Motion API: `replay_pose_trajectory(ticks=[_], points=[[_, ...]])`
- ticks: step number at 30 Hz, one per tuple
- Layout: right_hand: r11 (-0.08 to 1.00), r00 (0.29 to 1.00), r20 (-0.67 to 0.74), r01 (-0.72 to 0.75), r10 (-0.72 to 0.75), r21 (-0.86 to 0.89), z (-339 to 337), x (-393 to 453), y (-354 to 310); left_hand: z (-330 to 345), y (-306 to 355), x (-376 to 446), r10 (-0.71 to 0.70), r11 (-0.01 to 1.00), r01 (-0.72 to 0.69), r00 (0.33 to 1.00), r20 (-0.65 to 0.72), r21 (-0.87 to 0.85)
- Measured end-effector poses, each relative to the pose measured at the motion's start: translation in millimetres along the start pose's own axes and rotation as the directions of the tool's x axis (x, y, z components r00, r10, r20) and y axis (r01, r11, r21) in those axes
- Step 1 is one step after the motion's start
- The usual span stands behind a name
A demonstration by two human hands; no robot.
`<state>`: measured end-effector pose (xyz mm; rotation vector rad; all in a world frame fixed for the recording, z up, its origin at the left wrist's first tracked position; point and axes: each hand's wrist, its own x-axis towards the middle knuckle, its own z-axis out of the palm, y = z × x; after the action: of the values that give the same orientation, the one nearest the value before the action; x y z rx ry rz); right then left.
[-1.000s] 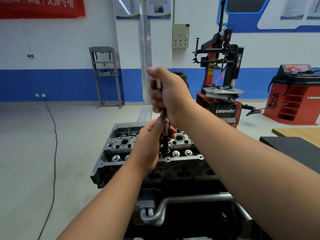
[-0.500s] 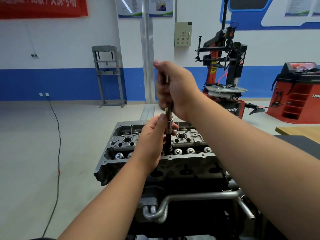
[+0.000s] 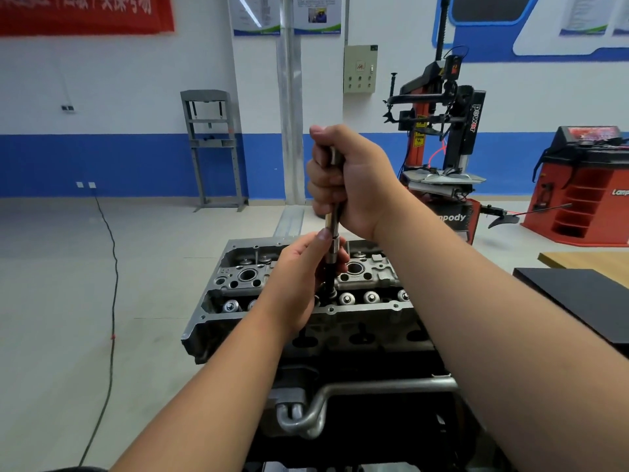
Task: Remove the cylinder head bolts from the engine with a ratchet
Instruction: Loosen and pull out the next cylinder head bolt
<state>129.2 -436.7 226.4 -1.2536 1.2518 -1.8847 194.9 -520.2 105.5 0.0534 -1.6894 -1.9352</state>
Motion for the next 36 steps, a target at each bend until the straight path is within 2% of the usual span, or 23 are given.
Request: replay_pose_trajectory(ticks=[8, 16, 18, 20, 22, 24, 27, 29, 33, 35, 36], points=[[0.999, 0.999, 0.015, 0.032, -0.032, 0.033, -2, 1, 5, -4, -1, 0, 0.009, 0.999, -0.006, 0.998, 0.056, -0.048], [0.997, 1.000, 0.003, 0.023, -0.024, 0.071, -2, -1, 5, -4, -2, 1, 0.034, 0.999, -0.033, 0.999, 0.041, -0.033], [0.996, 0.998, -0.061, 0.016, -0.011, 0.085, 1, -3, 7, -3, -2, 1, 0.036, 0.999, -0.035, 0.999, 0.030, -0.025], [0.999, 0.978, -0.208, 0.008, 0.004, 0.053, 8, -4, 4, -2, -3, 2, 0.047, 0.999, -0.047, 0.999, 0.004, -0.010], [0.993, 0.922, -0.387, -0.030, -0.018, -0.118, 16, -5, -1, -1, -5, 5, 0.059, 0.998, -0.057, 0.996, -0.063, 0.021], [0.959, 0.897, -0.440, -0.098, -0.030, -0.265, 26, -4, -4, 0, -6, 7, 0.081, 0.996, -0.077, 0.987, -0.139, 0.034], [0.937, 0.918, -0.386, -0.050, -0.092, -0.344, 37, -3, 4, 0, -9, 9, 0.095, 0.995, -0.092, 0.986, -0.135, 0.029], [0.957, 0.930, -0.349, 0.008, -0.114, -0.291, 33, -2, 6, 0, -8, 5, 0.109, 0.993, -0.104, 0.990, -0.084, 0.062], [0.994, 0.990, -0.120, -0.077, 0.068, -0.076, 11, 0, -3, -1, -7, 0, 0.091, 0.995, -0.090, 0.996, -0.021, 0.034], [0.994, 0.990, -0.119, -0.084, 0.076, -0.068, 8, -1, -2, 0, -5, 0, 0.077, 0.995, -0.075, 0.997, -0.027, 0.063], [0.993, 0.983, -0.176, -0.068, 0.050, -0.096, 10, -2, -1, 1, -4, 0, 0.074, 0.995, -0.071, 0.997, -0.039, 0.073]])
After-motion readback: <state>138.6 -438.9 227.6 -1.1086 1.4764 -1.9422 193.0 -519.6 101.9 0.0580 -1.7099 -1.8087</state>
